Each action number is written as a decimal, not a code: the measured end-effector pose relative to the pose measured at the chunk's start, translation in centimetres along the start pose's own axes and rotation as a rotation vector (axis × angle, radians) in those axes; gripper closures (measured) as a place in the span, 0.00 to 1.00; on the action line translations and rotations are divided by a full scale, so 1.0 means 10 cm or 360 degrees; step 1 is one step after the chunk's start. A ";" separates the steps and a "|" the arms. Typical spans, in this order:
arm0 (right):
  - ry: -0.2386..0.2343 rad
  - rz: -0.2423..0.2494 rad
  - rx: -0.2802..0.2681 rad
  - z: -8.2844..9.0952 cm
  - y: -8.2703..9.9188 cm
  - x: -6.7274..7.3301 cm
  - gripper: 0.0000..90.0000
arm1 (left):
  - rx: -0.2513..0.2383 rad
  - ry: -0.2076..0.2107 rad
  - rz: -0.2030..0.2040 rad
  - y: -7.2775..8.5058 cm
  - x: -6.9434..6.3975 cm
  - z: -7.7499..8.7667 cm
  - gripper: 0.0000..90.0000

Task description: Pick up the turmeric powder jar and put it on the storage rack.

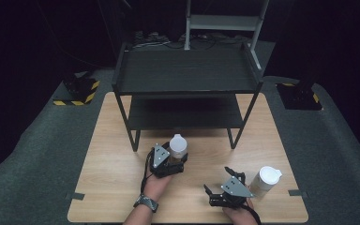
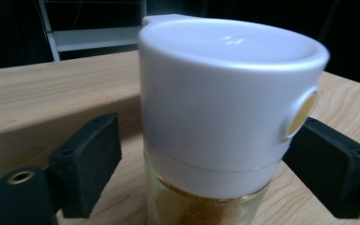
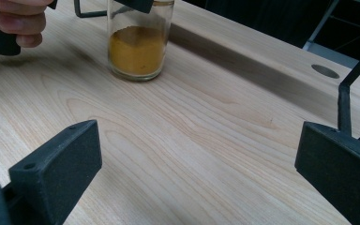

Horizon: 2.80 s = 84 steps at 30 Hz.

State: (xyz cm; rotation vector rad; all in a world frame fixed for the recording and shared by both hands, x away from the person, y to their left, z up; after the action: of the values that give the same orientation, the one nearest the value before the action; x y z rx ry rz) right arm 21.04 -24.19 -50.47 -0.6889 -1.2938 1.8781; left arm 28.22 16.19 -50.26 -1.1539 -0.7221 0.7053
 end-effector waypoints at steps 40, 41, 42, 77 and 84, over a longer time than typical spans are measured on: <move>-0.0005 0.0014 0.0000 0.00 0.00 0.00 0.00 | -0.0094 0.0009 -0.0071 -0.02 -0.02 0.32 0.34; -0.0004 0.0013 -0.0001 0.00 0.00 0.00 0.00 | -0.0099 0.0003 -0.0077 -0.03 -0.02 0.36 0.34; -0.0004 0.0010 -0.0003 0.00 0.00 0.00 0.00 | -0.0098 0.0001 -0.0081 -0.05 -0.02 0.38 0.34; 0.0017 0.0012 0.0075 -0.01 -0.06 0.01 0.00 | -0.0280 -0.0056 -0.0145 -0.65 0.09 1.03 0.34; 0.0019 0.0012 0.0072 -0.01 -0.06 0.01 0.00 | -0.0305 -0.0067 -0.0167 -0.76 0.13 1.10 0.34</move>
State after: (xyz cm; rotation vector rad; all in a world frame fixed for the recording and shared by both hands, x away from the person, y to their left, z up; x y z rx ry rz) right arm 21.18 -23.94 -49.97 -0.6810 -1.2389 1.9010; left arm 21.08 21.33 -40.10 -1.2678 -0.8943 0.5830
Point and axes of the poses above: each handheld gripper's, and its own axes: z roughly backward along the jaws, y roughly out of its underside, x roughly to its left, the point moved 2 cm from there along -z, roughly forward along the jaws, and after that the axes turned 12 degrees about -z, right-handed, at the moved point
